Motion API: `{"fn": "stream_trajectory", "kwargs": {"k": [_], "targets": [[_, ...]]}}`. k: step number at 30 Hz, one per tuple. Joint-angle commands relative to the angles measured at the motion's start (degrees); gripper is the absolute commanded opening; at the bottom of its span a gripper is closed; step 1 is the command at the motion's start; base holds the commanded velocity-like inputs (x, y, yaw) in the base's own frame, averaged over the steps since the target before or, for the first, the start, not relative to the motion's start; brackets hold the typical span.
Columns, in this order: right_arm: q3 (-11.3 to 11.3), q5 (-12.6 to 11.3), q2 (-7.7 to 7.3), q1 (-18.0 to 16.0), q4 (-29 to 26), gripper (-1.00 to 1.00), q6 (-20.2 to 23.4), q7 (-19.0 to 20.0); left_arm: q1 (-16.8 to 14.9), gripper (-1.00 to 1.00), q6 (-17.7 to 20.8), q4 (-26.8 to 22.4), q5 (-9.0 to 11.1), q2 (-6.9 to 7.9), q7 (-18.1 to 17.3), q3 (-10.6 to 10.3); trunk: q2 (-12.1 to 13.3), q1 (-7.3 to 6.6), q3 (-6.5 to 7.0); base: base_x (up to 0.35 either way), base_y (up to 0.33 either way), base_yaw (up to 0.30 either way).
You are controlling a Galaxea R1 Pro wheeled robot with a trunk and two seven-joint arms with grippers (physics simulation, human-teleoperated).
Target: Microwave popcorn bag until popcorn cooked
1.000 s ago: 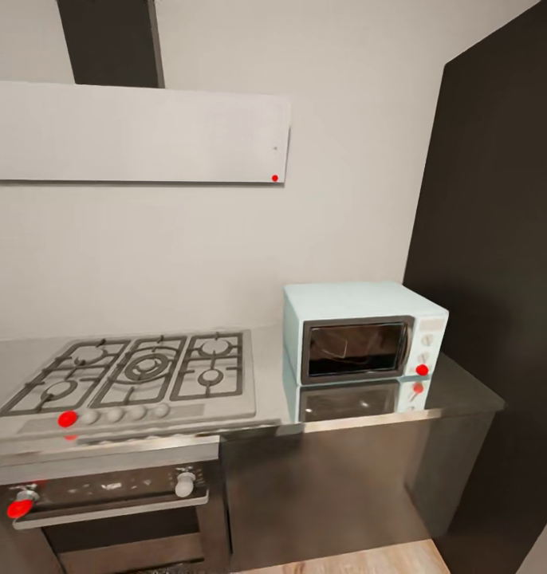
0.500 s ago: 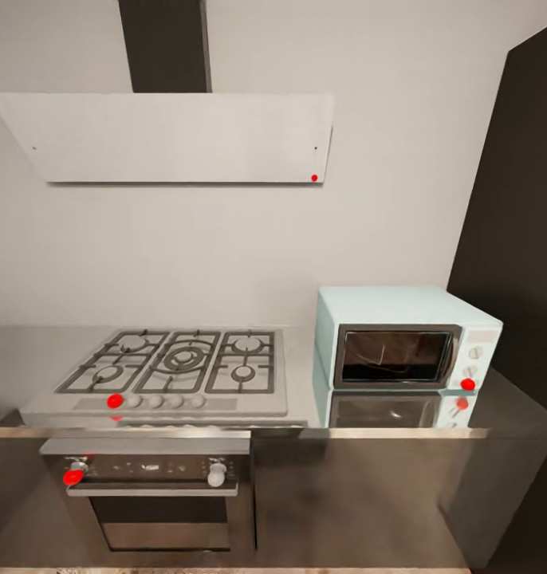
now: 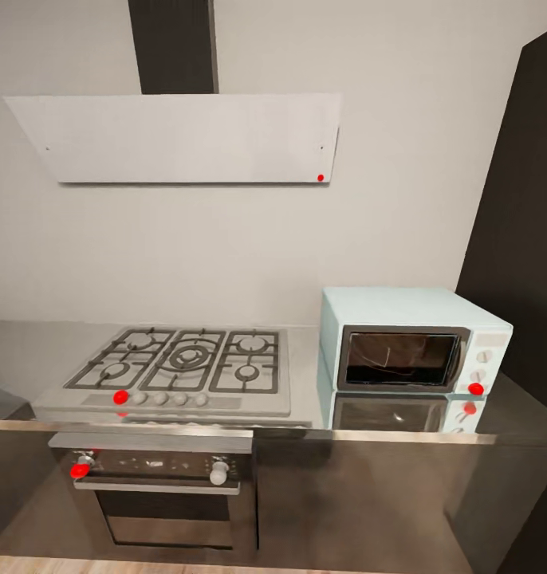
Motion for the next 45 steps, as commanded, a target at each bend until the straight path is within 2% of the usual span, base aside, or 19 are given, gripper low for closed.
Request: {"fn": "stream_trajectory", "kwargs": {"k": [1, 10, 14, 23, 30, 45], "targets": [[-0.48, 0.45, -0.07, -0.07, 0.18, 1.00, -0.31, 0.11, -0.05, 1.00, -0.22, 0.09, 0.44, -0.04, -0.02, -0.49, -0.05, 0.00, -0.07, 0.000, -0.258, 0.000], [-0.56, 0.37, -0.08, -0.07, 0.18, 1.00, -0.44, 0.04, -0.05, 1.00, -0.23, 0.10, 0.41, -0.04, -0.01, -0.45, -0.05, 0.00, -0.07, 0.000, -0.277, 0.000], [-0.57, 0.17, -0.18, -0.07, 0.18, 1.00, -1.99, 0.03, -0.05, 1.00, -0.21, 0.10, 0.45, 0.01, -0.01, -0.45, -0.05, 0.00, -0.07, 0.000, -0.269, -0.041], [-0.57, 0.10, -0.18, -0.07, 0.18, 1.00, -2.24, 0.03, -0.05, 1.00, -0.22, 0.10, 0.55, 0.04, 0.04, -0.44, -0.05, 0.00, -0.07, 0.000, -0.038, -0.218], [-0.57, 0.31, -0.44, -0.07, 0.18, 1.00, -1.92, 0.07, -0.05, 1.00, -0.21, 0.10, 0.70, 0.04, 0.07, -0.44, -0.05, 0.00, -0.07, 0.000, -0.039, -0.042], [-0.48, 0.45, -0.52, -0.07, 0.18, 1.00, -1.86, 0.11, -0.05, 1.00, -0.21, 0.08, 0.83, 0.04, 0.07, -0.44, -0.05, 0.00, -0.07, 0.000, -0.271, 0.000]]}}
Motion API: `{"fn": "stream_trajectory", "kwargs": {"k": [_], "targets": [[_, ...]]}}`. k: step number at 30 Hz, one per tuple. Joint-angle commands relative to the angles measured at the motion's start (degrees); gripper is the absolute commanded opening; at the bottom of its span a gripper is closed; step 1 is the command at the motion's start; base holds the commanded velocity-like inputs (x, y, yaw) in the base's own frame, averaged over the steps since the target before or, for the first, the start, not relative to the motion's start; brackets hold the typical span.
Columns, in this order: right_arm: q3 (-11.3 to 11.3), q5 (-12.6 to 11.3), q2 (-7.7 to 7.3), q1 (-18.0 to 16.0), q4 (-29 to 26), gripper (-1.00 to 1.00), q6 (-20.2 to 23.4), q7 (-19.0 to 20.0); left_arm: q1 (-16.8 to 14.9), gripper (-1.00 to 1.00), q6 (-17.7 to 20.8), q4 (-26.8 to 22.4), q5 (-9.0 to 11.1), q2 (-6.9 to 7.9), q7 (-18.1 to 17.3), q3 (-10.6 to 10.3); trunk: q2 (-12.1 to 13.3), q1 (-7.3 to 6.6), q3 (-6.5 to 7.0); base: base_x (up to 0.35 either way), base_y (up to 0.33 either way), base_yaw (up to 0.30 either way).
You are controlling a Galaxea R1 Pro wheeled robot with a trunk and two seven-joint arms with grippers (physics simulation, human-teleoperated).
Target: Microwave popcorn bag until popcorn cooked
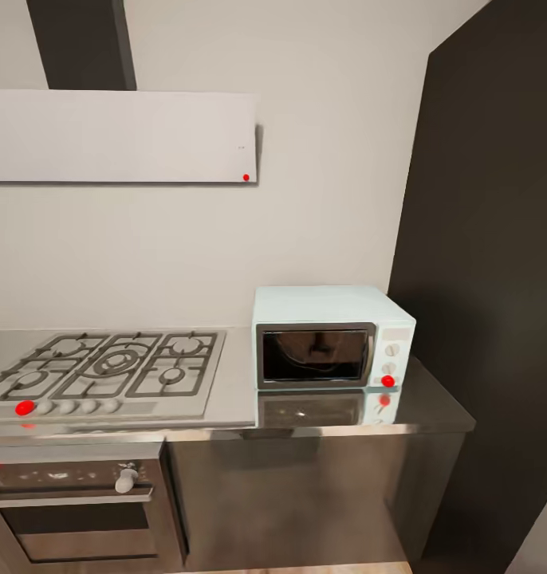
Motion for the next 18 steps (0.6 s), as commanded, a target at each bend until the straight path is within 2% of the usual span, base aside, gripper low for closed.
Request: {"fn": "stream_trajectory", "kwargs": {"k": [1, 6, 12, 18], "targets": [[-0.48, 0.43, -0.03, -0.07, 0.18, 1.00, -0.32, 0.11, -0.05, 1.00, -0.23, 0.10, 0.53, -0.02, -0.01, -0.48, -0.05, 0.00, -0.08, 0.000, -0.259, 0.000], [-0.48, 0.43, 0.09, -0.07, 0.18, 1.00, -0.28, 0.12, -0.05, 1.00, -0.23, 0.11, 0.57, -0.02, -0.01, -0.48, -0.05, 0.00, -0.08, 0.000, -0.074, 0.038], [-0.48, 0.43, 0.04, -0.07, 0.18, 1.00, -0.33, 0.11, -0.05, 1.00, -0.23, 0.10, 0.63, -0.02, -0.01, -0.48, -0.05, 0.00, -0.08, 0.000, -0.003, 0.240], [-0.48, 0.43, 0.04, -0.07, 0.18, 1.00, -0.33, 0.11, -0.05, 1.00, -0.23, 0.11, 0.65, 0.04, -0.01, -0.48, -0.05, 0.00, -0.08, 0.000, 0.000, 0.062]]}}
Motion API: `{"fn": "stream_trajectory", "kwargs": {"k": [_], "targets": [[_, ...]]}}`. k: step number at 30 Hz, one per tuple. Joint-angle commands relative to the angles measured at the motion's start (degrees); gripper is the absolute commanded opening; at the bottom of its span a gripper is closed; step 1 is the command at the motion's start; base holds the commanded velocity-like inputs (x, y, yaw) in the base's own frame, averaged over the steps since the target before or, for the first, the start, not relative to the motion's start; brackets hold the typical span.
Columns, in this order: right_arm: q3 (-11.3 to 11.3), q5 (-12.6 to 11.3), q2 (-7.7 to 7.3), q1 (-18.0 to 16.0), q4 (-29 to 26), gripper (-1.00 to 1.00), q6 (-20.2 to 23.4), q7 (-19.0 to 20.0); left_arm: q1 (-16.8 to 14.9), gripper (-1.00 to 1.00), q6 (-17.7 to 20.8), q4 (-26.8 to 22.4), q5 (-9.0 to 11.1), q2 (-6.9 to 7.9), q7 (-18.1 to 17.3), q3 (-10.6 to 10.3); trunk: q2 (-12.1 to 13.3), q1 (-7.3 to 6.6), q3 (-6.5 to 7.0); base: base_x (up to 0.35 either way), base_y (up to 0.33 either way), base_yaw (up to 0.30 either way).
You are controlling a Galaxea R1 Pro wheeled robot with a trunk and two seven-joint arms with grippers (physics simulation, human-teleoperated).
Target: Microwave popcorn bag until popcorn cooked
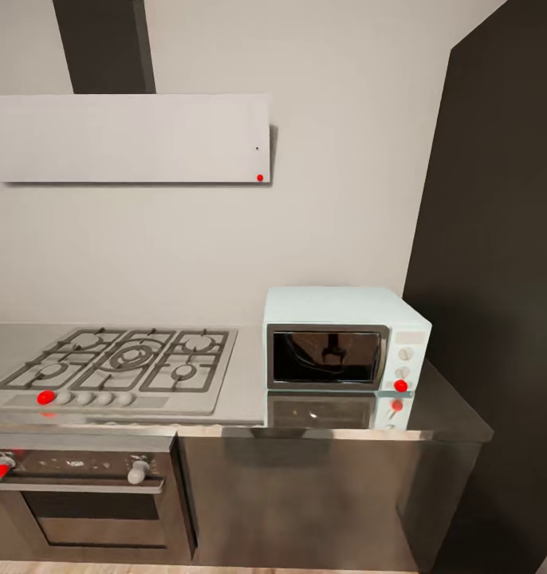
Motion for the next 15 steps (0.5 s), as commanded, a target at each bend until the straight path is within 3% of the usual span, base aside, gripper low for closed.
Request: {"fn": "stream_trajectory", "kwargs": {"k": [1, 15], "targets": [[-0.48, 0.43, -0.05, -0.07, 0.18, 1.00, -0.31, 0.09, -0.05, 1.00, -0.20, 0.07, 0.48, -0.02, -0.01, -0.48, -0.05, 0.00, -0.08, 0.000, 0.000, 0.008], [0.29, 0.85, 0.38, -0.07, 0.10, 1.00, -0.26, -0.15, -0.05, 1.00, -0.20, 0.04, 0.48, -0.05, -0.01, -0.48, -0.05, 0.00, -0.08, 0.000, 0.000, 0.001]]}}
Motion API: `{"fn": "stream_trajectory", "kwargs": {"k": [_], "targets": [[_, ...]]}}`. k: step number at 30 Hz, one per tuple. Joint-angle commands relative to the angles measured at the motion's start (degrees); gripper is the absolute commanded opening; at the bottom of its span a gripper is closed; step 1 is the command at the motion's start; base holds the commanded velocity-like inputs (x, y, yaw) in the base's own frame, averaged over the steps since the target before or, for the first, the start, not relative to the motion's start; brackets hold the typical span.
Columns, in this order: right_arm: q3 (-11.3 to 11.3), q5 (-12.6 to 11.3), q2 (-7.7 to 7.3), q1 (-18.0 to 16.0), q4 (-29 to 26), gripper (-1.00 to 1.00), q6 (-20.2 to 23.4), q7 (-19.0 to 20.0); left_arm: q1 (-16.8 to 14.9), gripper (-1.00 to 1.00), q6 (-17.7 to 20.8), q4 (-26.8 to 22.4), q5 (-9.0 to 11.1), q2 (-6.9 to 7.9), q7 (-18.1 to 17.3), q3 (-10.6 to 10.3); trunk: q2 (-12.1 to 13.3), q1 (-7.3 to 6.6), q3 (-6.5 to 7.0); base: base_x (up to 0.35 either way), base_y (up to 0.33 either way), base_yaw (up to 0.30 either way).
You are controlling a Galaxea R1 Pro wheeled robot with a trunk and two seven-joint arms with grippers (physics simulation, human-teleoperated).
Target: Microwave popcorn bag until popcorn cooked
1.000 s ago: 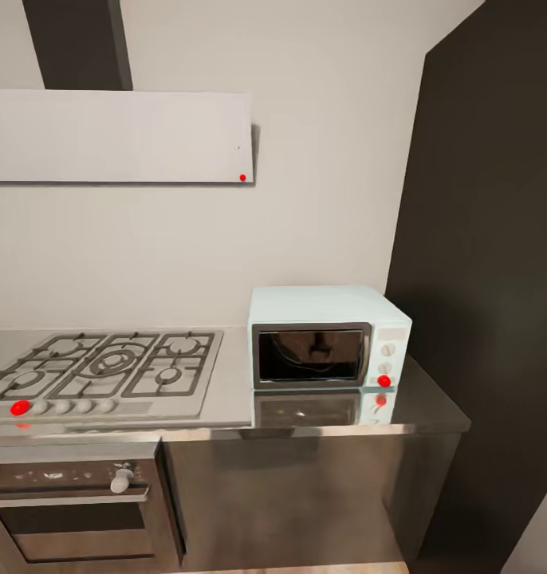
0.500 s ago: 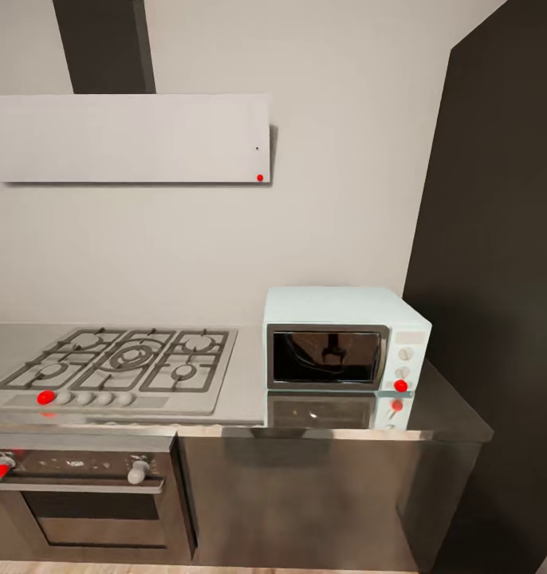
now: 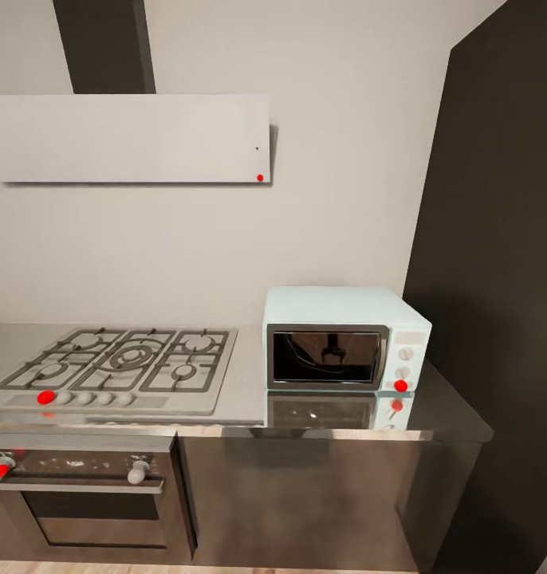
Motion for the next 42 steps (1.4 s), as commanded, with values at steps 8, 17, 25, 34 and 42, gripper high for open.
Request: {"fn": "stream_trajectory", "kwargs": {"k": [8, 17, 25, 34, 42], "targets": [[-0.18, 0.51, 4.43, -0.07, -10.88, 1.00, -0.16, -0.83, -0.05, 1.00, -0.19, 0.00, 0.33, 0.20, -0.15, -0.40, -0.05, 0.00, -0.08, 0.000, 0.000, 0.000], [-0.02, 0.45, 12.74, -0.07, -40.65, 1.00, 9.53, -0.51, -0.05, 1.00, -0.12, 0.01, 0.39, 0.21, -0.27, -0.40, -0.05, 0.00, -0.08, 0.000, 0.000, 0.000], [7.62, -0.52, 14.65, 0.17, -80.52, 1.00, 31.93, 0.93, -0.05, 1.00, -0.11, 0.01, 0.31, 0.21, -0.44, -0.40, -0.05, 0.00, -0.08, 0.000, 0.000, 0.000], [7.71, -0.44, 14.28, -11.23, -84.03, 1.00, 42.74, 1.27, -0.05, 1.00, -0.11, 0.01, 0.31, 0.21, -0.45, -0.40, -0.05, 0.00, -0.08, 0.000, 0.000, 0.000], [7.34, -0.72, 13.99, -13.85, -81.57, 1.00, 35.20, 0.59, -0.05, 1.00, -0.10, 0.01, -0.06, 0.21, -0.49, -0.40, -0.05, 0.00, -0.08, 0.000, 0.000, 0.000]]}}
